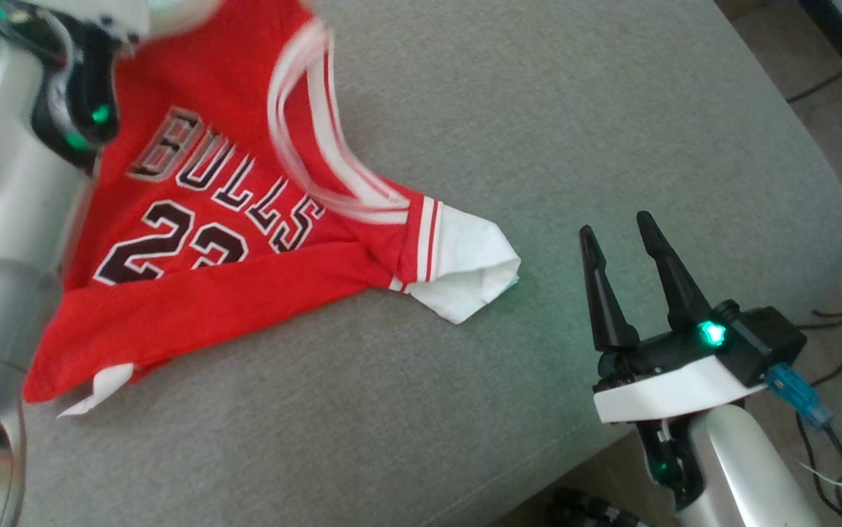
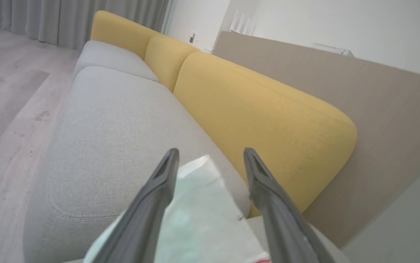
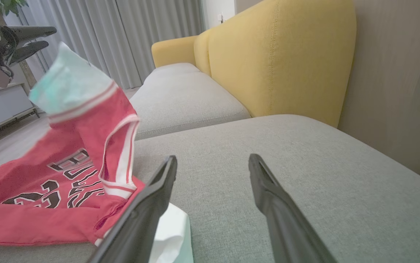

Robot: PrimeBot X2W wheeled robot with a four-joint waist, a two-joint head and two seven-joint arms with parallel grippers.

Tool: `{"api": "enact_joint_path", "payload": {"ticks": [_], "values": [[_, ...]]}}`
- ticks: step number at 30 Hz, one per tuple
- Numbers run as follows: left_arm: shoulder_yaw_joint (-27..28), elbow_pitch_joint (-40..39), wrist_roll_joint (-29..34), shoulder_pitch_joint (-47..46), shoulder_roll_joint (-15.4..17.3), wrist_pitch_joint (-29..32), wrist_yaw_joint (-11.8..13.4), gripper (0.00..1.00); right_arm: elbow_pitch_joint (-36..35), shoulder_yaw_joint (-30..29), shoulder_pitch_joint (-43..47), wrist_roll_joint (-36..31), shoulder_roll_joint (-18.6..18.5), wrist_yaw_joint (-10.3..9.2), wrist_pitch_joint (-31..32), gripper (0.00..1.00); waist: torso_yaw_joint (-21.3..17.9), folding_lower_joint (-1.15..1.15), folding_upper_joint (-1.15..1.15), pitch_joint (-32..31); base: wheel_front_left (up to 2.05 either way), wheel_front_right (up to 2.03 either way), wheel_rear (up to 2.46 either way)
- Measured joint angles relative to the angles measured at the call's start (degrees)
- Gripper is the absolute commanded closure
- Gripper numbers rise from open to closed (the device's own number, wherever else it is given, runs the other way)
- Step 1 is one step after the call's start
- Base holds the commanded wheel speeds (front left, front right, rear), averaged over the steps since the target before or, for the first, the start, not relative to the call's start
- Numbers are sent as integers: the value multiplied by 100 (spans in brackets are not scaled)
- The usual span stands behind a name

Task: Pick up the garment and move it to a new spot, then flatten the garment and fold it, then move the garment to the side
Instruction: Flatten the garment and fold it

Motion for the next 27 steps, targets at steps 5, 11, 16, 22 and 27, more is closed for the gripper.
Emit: {"api": "enact_joint_path", "payload": {"ticks": [5, 11, 16, 22, 27], "values": [[-281, 109, 165, 141, 67, -1, -321, 0, 3, -93, 30, -97, 0, 0, 0, 0, 199, 0, 0, -99, 0, 0, 0], [-316, -481, 44, 1109, 281, -283, -449, 0, 23, -253, 135, -322, 0, 0, 0, 0, 493, -1, 0, -331, 0, 0, 0], [-282, -1154, -242, 2268, 501, -404, -157, 0, 30, -379, 246, -434, 0, 0, 0, 0, 686, -2, 0, -519, 0, 0, 0], [-196, -2415, -654, 4132, 678, -601, 623, 0, 30, -472, 429, -563, 0, 0, -1, 0, 1049, -2, 0, -625, 0, 0, 0], [-153, -3267, -750, 4953, 693, -757, 1114, 0, 30, -497, 446, -586, 0, 0, 0, 0, 1324, -1, 0, -588, 0, 0, 0]]}}
